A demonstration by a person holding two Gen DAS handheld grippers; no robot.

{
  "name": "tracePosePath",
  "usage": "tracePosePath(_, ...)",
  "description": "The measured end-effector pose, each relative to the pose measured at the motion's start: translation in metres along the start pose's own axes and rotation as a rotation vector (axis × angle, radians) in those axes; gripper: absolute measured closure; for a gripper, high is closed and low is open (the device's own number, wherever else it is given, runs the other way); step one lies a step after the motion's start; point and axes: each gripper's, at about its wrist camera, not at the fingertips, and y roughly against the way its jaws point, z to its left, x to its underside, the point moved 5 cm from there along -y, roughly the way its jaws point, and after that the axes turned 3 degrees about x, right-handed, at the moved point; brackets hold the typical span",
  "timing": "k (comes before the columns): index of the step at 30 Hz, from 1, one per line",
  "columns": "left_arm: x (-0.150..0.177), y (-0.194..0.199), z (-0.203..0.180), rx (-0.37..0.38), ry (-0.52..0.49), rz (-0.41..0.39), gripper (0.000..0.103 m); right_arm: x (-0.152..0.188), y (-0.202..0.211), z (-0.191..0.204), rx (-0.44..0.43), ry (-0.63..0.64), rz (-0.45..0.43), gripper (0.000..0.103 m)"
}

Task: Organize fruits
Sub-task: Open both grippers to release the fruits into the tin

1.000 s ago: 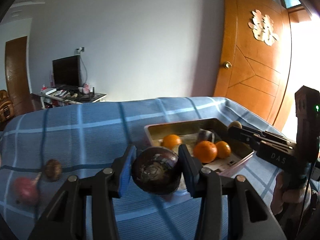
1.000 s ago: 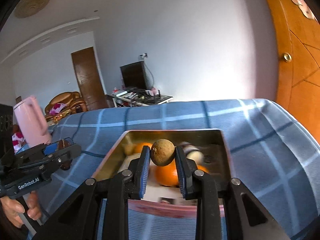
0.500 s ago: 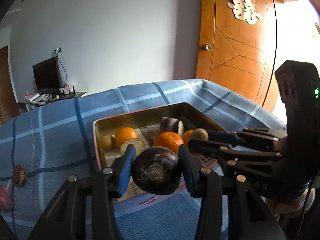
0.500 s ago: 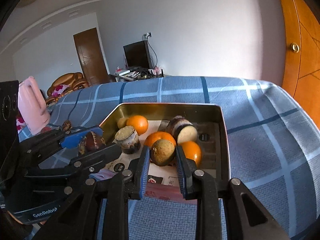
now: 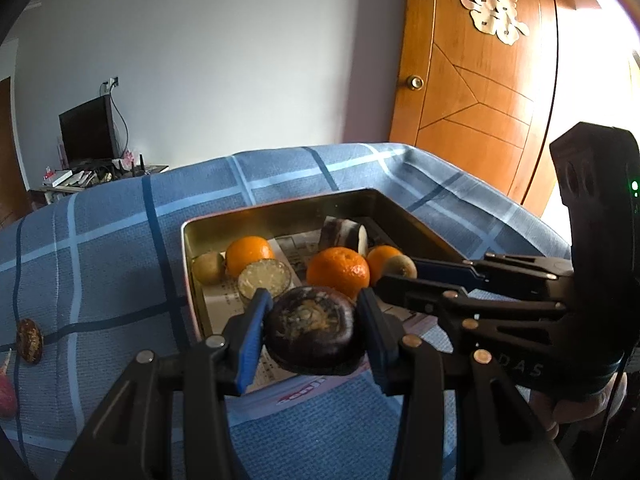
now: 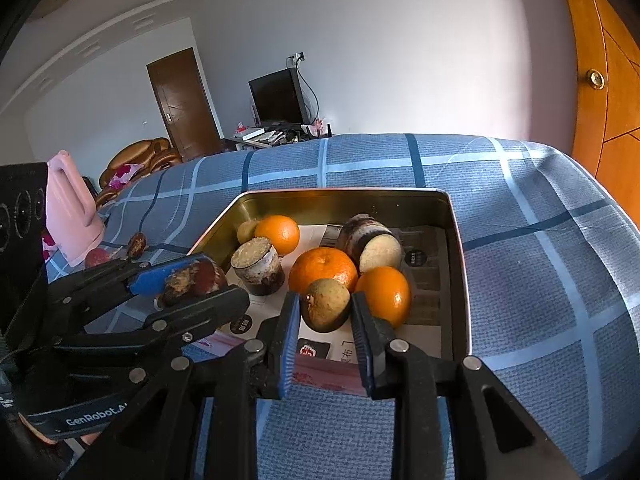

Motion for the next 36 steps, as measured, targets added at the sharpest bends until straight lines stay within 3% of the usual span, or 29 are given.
tracePosePath(8, 0.0, -0.002, 0.0, -0.035, -0.008, 0.006, 0.052, -0.001, 0.0, -0.002, -0.025, -0.024, 0.0, 0.075)
tracePosePath(13, -0.001, 0.005, 0.008, -0.088, 0.02, -0.028, 0.019, -0.003, 0.001, -0.008, -0.027, -0.07, -0.014, 0.073)
tracePosePath(16, -0.003, 0.014, 0.01, -0.119, 0.02, -0.073, 0.001, -0.007, 0.007, -0.014, -0.036, -0.108, -0.062, 0.063)
tracePosePath(21, -0.009, 0.031, 0.008, -0.224, -0.034, -0.171, 0.0, -0.019, 0.039, -0.02, 0.029, -0.116, -0.258, 0.029)
tracePosePath(24, -0.01, 0.035, 0.012, -0.308, -0.061, -0.204, 0.0, -0.023, 0.058, -0.026, 0.099, -0.122, -0.38, 0.019)
tracePosePath(26, -0.01, 0.035, 0.014, -0.329, -0.055, -0.196, 0.0, -0.024, 0.066, -0.029, 0.166, -0.119, -0.433, 0.019)
tracePosePath(32, -0.009, 0.038, 0.016, -0.346, -0.068, -0.206, 0.0, -0.026, 0.083, -0.034, 0.227, -0.114, -0.53, 0.019)
tracePosePath(36, -0.007, 0.045, 0.013, -0.359, -0.082, -0.219, 0.0, -0.026, 0.077, -0.03, 0.257, -0.099, -0.511, 0.019)
